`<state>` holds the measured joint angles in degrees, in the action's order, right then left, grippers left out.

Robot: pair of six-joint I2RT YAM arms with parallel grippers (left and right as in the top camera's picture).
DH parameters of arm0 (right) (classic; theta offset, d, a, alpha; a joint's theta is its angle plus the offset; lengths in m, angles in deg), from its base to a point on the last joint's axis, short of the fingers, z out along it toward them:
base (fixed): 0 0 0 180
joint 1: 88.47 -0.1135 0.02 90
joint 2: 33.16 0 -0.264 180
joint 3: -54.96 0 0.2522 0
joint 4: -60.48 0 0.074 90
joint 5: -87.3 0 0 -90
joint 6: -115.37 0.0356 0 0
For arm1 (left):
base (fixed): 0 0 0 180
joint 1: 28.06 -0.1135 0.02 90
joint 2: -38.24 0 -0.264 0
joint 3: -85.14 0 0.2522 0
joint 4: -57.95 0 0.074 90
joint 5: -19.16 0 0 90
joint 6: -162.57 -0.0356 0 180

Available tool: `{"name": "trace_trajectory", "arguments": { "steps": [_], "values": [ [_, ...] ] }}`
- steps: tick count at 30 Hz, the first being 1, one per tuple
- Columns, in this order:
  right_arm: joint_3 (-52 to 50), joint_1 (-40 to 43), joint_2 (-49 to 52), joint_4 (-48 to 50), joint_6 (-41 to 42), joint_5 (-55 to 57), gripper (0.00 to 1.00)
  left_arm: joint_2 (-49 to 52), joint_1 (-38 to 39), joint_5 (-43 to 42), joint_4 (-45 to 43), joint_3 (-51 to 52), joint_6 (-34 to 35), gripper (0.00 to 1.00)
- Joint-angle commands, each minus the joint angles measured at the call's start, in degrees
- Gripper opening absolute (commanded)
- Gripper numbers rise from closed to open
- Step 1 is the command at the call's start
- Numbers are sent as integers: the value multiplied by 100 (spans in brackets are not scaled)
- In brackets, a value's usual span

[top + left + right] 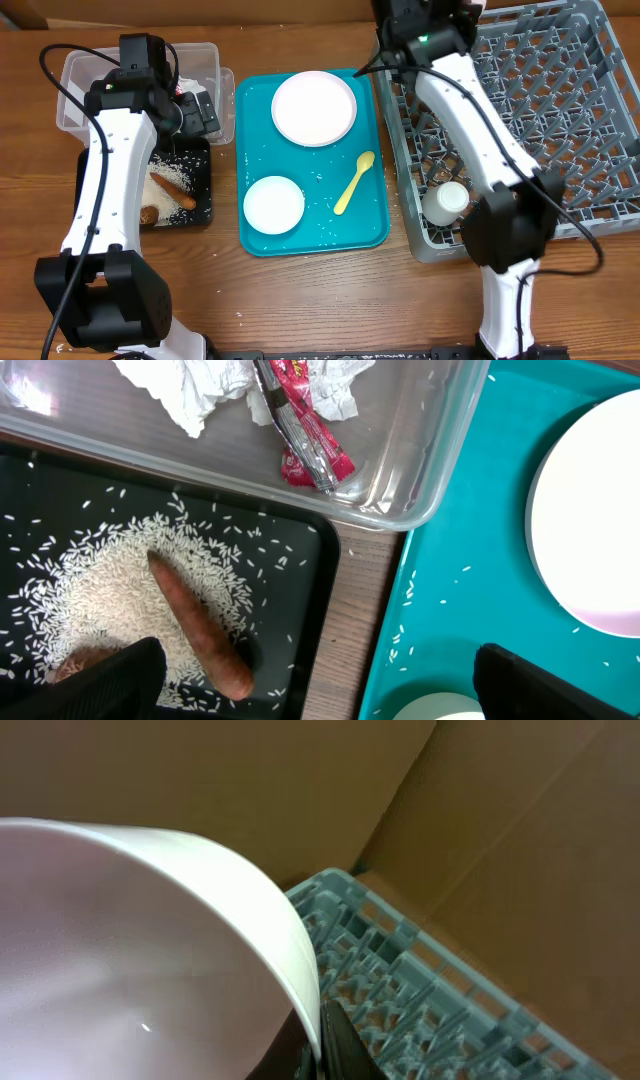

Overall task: Sort waste into correct bins and load items into the dishwasher
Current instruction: 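Carry the pink bowl right over the grey dish rack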

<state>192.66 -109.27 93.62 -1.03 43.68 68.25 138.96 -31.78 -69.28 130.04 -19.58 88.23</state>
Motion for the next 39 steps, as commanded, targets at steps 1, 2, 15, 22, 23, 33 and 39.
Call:
{"name": "trace_trajectory", "arguments": {
  "steps": [1, 2, 15, 22, 23, 33, 39],
  "values": [
    [-13, 173, 330, 378, -1322, 776, 4, -72, 11, 50, -7, -26, -90, 100],
    [-13, 197, 415, 446, -1445, 798, 4, -72, 11, 50, -7, -26, -90, 100],
    [-22, 374, 935, 269, -1491, 216, 4, -72, 11, 50, -7, -26, -90, 100],
    [-24, 363, 966, -323, -608, -208, 4, -72, 11, 50, -7, -26, -90, 100],
    [-24, 380, 966, -310, -568, -210, 4, -72, 11, 50, -7, -26, -90, 100],
    [-24, 426, 966, -50, -555, -210, 4, -72, 11, 50, -7, -26, -90, 100],
    [-24, 450, 966, 9, -557, -201, 4, -72, 11, 50, -7, -26, -90, 100]
  ]
}}
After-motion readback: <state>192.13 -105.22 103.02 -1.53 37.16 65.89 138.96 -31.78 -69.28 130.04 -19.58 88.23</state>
